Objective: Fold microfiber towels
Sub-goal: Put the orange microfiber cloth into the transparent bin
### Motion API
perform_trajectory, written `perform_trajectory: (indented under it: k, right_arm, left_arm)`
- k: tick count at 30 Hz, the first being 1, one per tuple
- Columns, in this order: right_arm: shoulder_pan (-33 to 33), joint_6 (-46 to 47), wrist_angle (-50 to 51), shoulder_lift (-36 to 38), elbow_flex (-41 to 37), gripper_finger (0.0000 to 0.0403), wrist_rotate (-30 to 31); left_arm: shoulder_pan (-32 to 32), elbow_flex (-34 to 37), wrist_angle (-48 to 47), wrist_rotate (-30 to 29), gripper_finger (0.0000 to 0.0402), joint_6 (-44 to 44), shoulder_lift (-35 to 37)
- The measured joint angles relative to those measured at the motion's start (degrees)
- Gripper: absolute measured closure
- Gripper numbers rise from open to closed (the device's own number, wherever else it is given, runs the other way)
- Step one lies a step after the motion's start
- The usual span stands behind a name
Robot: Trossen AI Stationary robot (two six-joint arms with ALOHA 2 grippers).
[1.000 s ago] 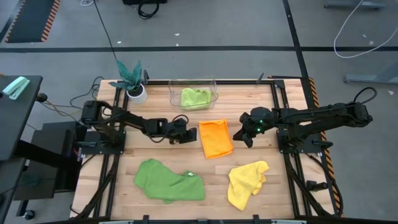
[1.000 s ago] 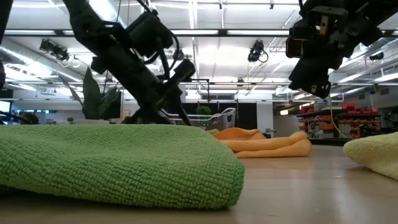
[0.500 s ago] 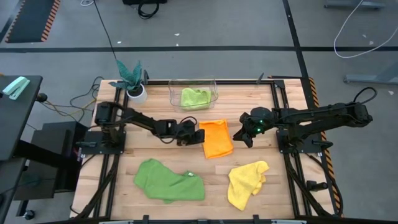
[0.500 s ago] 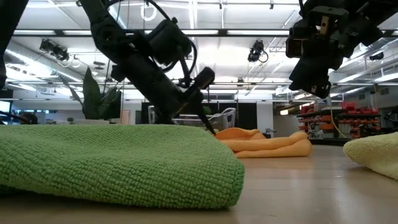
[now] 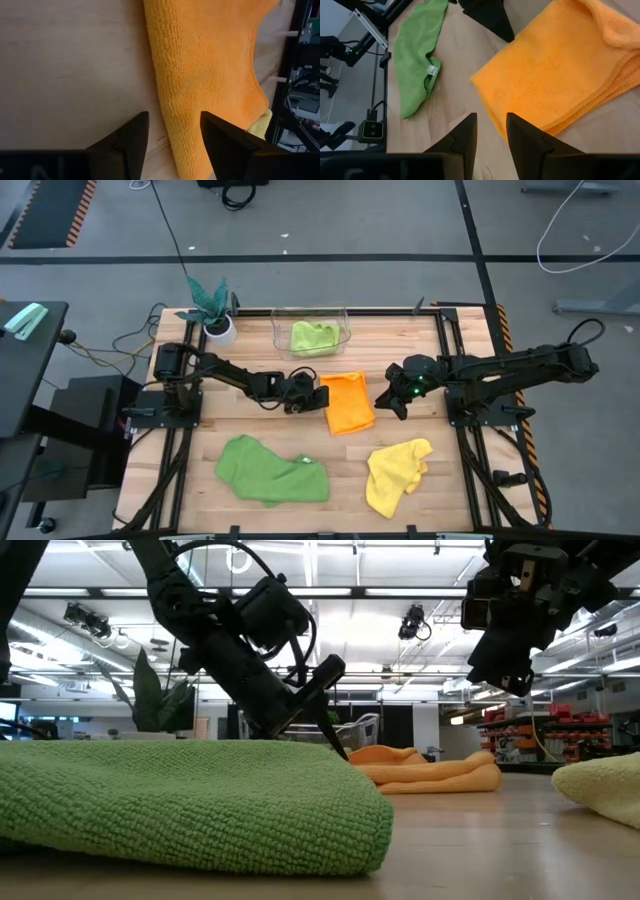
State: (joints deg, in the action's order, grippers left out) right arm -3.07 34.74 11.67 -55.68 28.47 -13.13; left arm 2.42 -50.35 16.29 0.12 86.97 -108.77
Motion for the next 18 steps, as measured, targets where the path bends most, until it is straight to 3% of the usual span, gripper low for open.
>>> perform_trajectory:
  k: [18]
  right_arm:
    - [0.0, 0.1, -1.1, 0.0, 0.0, 0.0291, 1.2]
  left_arm:
    - [0.0, -2.2, 0.6, -2.0, 0.021, 1.1, -1.6]
